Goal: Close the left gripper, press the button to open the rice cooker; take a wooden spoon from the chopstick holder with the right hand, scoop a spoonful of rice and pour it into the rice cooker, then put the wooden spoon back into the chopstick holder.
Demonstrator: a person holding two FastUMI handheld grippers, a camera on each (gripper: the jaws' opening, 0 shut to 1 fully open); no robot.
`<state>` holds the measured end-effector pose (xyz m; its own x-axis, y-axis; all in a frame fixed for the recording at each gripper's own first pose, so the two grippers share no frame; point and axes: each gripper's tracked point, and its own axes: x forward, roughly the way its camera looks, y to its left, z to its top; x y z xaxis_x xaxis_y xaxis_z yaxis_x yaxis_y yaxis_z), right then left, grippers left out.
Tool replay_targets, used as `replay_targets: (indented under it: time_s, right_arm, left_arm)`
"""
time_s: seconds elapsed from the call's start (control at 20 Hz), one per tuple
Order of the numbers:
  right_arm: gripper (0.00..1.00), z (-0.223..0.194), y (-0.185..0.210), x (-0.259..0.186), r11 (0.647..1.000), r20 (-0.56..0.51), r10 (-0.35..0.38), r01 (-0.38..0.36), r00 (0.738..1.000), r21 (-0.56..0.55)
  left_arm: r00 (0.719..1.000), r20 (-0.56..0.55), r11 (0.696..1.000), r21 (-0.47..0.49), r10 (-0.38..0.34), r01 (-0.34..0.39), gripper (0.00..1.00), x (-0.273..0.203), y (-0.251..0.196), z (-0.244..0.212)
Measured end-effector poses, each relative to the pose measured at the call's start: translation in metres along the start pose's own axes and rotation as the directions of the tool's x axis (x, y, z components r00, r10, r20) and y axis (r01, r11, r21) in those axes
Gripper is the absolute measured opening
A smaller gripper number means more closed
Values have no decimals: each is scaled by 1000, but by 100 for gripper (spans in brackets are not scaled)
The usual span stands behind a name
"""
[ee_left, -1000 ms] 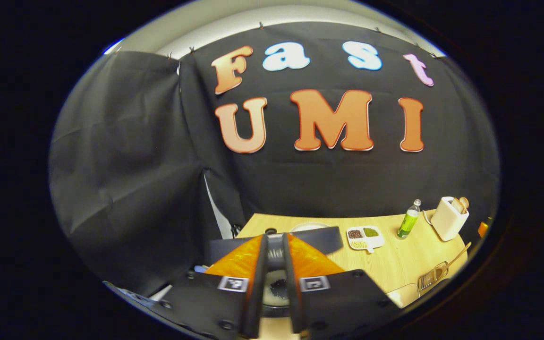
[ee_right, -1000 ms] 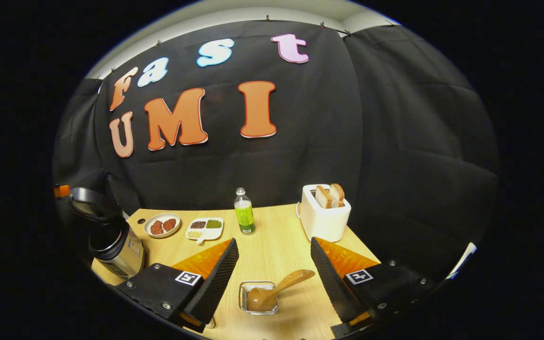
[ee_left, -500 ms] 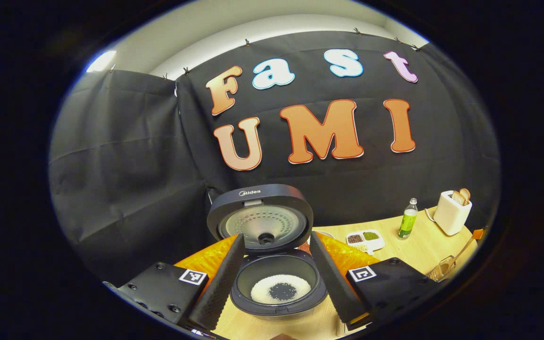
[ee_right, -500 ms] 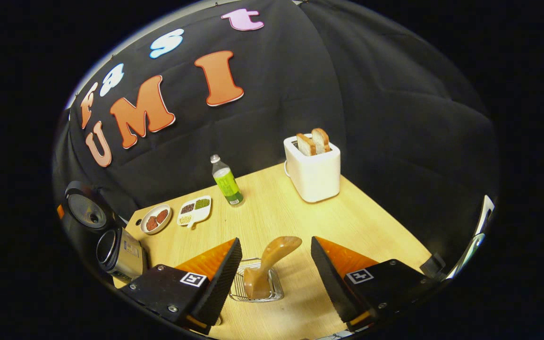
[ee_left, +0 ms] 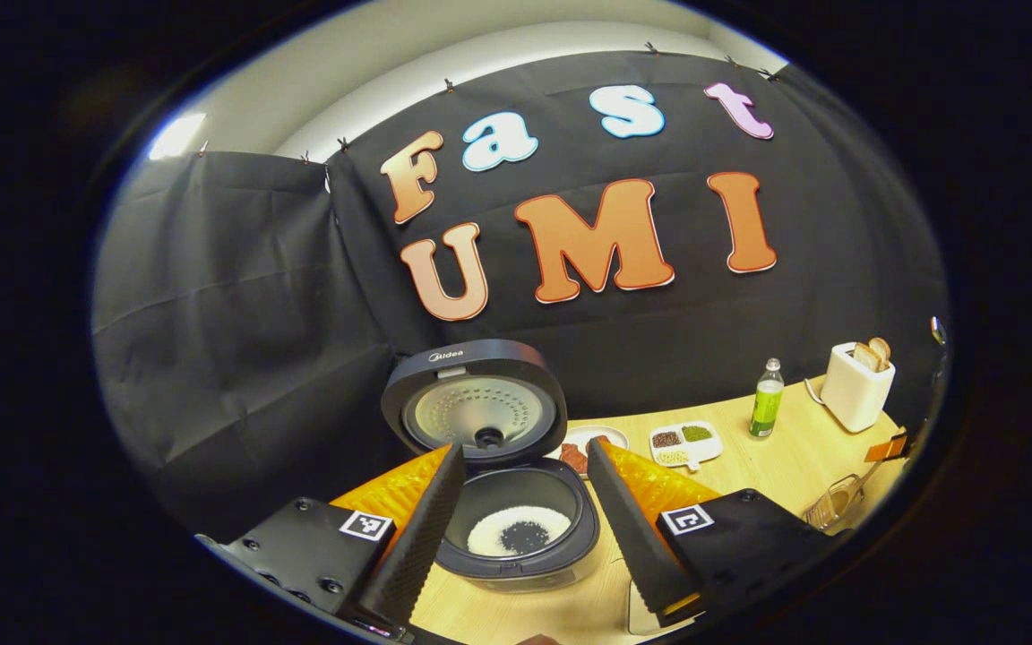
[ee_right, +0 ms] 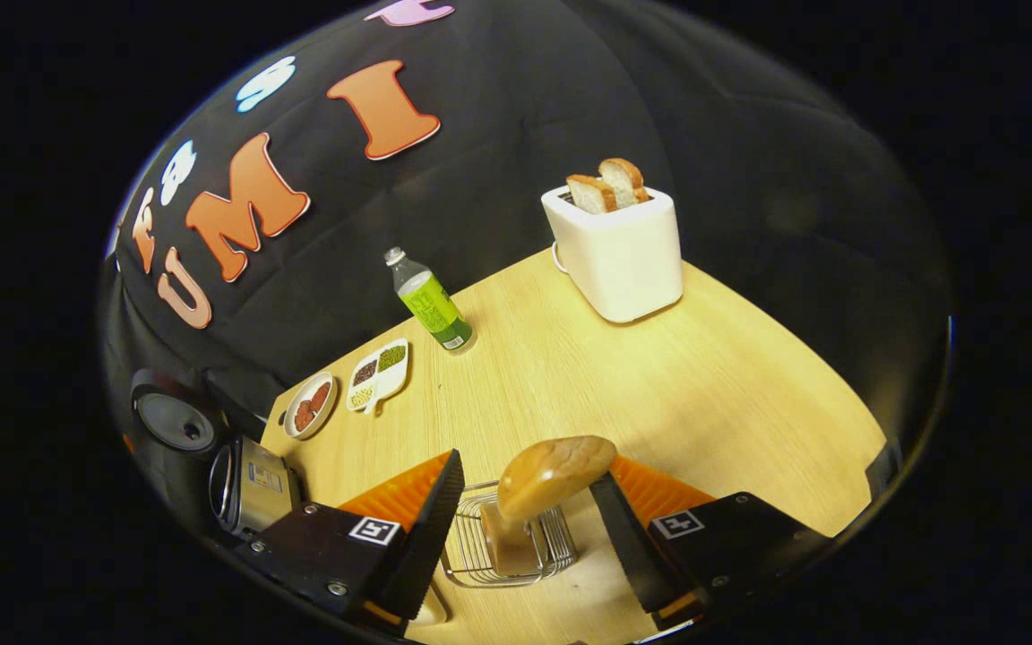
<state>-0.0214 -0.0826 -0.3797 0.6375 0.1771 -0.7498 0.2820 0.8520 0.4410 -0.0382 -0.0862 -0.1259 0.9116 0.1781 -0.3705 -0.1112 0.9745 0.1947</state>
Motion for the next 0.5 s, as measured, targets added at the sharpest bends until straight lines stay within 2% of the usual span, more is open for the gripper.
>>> replay_targets:
  time_s: [0.15,0.25,0.35,0.4,0.45,0.5]
  right_arm:
    - [79,-5,4,14,997,-28,40,-38,999,61]
    - [68,-11,6,21,996,-49,44,-40,998,83]
    - [54,-23,3,29,994,-97,22,-11,995,113]
    - [42,-28,6,29,990,-115,23,-7,993,141]
    - [37,-27,7,30,986,-105,10,8,994,168]
    - [27,-25,4,30,983,-90,-14,30,996,181]
  left_arm:
    - [998,-30,996,73,50,-48,93,-12,5,-10]
    - [998,-30,991,121,63,-59,94,-19,3,-10]
    - [998,-15,989,135,57,-55,94,-22,3,-7]
    - [999,-17,991,129,50,-48,93,-20,3,-8]
    - [999,-20,992,120,40,-37,93,-17,0,-11]
    - [999,-18,993,112,32,-30,93,-11,0,-10]
